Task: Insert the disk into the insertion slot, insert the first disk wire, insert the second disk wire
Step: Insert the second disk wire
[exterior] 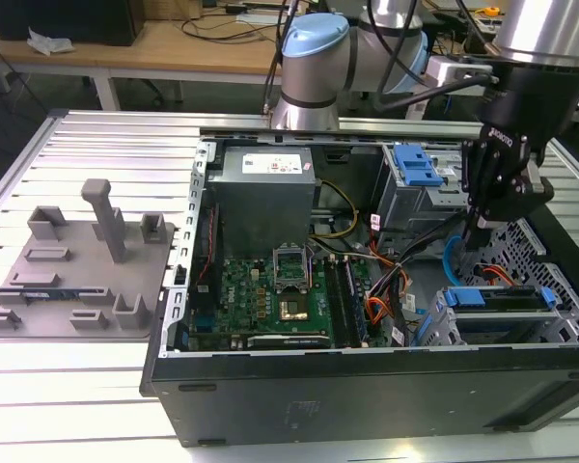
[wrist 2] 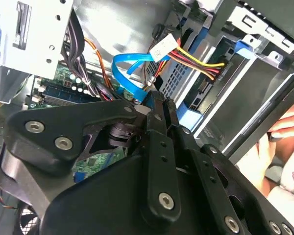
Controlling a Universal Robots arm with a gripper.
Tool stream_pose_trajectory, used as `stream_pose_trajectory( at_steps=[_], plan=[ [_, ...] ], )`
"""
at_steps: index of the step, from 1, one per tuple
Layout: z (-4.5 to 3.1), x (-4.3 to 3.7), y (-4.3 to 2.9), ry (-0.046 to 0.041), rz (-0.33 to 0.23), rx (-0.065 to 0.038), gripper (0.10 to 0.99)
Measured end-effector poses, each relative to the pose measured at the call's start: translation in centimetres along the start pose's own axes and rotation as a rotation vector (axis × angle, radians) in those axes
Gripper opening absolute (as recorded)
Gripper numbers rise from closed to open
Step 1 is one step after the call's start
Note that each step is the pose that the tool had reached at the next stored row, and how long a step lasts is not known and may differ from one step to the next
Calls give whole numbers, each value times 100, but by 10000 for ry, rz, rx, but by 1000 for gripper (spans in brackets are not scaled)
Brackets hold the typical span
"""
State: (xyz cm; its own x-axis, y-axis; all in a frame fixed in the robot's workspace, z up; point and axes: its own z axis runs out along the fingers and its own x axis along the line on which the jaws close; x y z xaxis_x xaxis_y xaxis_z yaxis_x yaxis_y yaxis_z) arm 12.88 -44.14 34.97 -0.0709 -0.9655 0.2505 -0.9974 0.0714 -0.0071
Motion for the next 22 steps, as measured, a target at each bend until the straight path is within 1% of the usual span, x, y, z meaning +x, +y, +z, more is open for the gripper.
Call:
stream_pose_trajectory(
  at_steps=[6, 7, 8, 10, 12, 16, 17, 18, 19, 20, 21, 22],
  plan=[
    [6, -1, -28, -6, 345, -90, 161],
    [8, 8, -33, -56, 371, -100, 161],
    [17, 42, -36, -152, 370, -110, 161],
    [27, 79, -39, -227, 361, -115, 161],
    [31, 93, -41, -265, 306, -105, 161],
    [30, 95, -42, -320, -83, -14, 161],
    [33, 103, -43, -360, -132, -6, 161],
    [36, 114, -44, -419, -138, -7, 161],
    [39, 122, -45, -500, -141, -12, 161],
    [42, 138, -49, -739, -147, -27, 161],
    [46, 151, -56, -1032, -152, -45, 161],
    [49, 163, -65, -1274, -155, -60, 161]
  ],
)
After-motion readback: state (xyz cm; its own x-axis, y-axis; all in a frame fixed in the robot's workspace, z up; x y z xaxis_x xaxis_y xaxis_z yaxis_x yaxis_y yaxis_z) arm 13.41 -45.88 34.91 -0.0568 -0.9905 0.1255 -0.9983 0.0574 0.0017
